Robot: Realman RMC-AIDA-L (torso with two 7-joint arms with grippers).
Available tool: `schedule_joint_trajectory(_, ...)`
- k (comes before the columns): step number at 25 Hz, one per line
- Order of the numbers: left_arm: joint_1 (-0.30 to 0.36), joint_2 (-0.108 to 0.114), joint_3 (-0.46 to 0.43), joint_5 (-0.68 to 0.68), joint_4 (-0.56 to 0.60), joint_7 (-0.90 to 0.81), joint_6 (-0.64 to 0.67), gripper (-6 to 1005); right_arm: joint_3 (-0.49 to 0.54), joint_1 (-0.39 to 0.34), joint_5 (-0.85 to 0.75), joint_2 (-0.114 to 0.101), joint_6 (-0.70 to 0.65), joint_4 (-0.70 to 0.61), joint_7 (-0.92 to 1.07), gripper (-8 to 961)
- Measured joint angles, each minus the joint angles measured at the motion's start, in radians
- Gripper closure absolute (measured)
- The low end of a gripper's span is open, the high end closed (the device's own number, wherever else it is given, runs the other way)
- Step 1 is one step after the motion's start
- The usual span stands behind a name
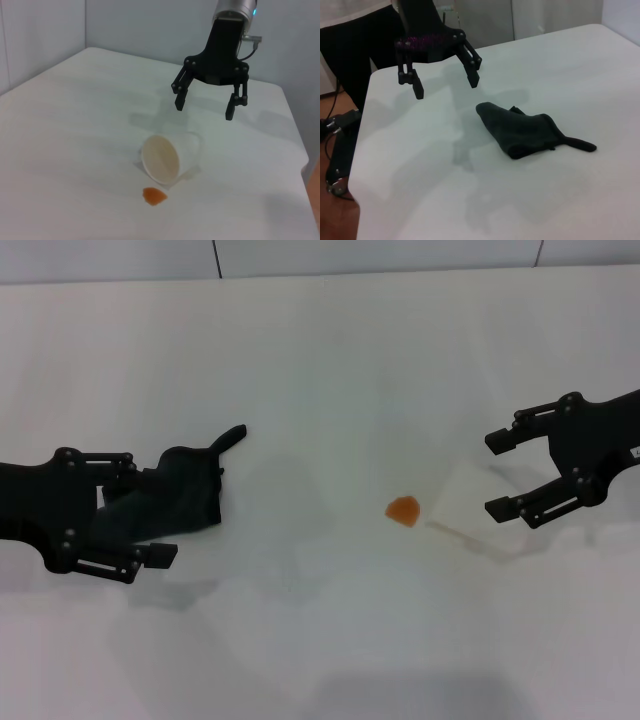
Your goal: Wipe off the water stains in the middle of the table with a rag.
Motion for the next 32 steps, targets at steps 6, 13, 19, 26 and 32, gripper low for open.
schedule_joint_trajectory(6, 0.001, 0.0, -0.004, 0.0, 0.0, -0.002, 0.0, 124, -0.001, -0.001, -0.011, -0.008, -0.002, -0.001, 0.03, 100)
schedule_joint_trajectory(13, 0.001, -0.001, -0.004, 0.001, 0.0, -0.002, -0.002, 124, 0.0, -0.011, -0.028, -0.011, 0.014, -0.001, 0.046, 105)
schedule_joint_trajectory(19, 0.0, -0.002, -0.004, 0.001, 0.0, -0.003, -0.004, 124, 0.0, -0.015, -0.047, -0.011, 0.02, 0.002, 0.047, 110)
schedule_joint_trajectory(26, 0.0, -0.003, -0.004, 0.001, 0.0, -0.004, -0.006, 123, 0.0, -0.015, -0.052, -0.012, 0.021, 0.002, 0.048, 115)
schedule_joint_trajectory(32, 0.0, -0.003, -0.004, 0.0, 0.0, -0.004, -0.008, 123, -0.005, -0.015, -0.052, -0.012, 0.023, 0.004, 0.048, 119)
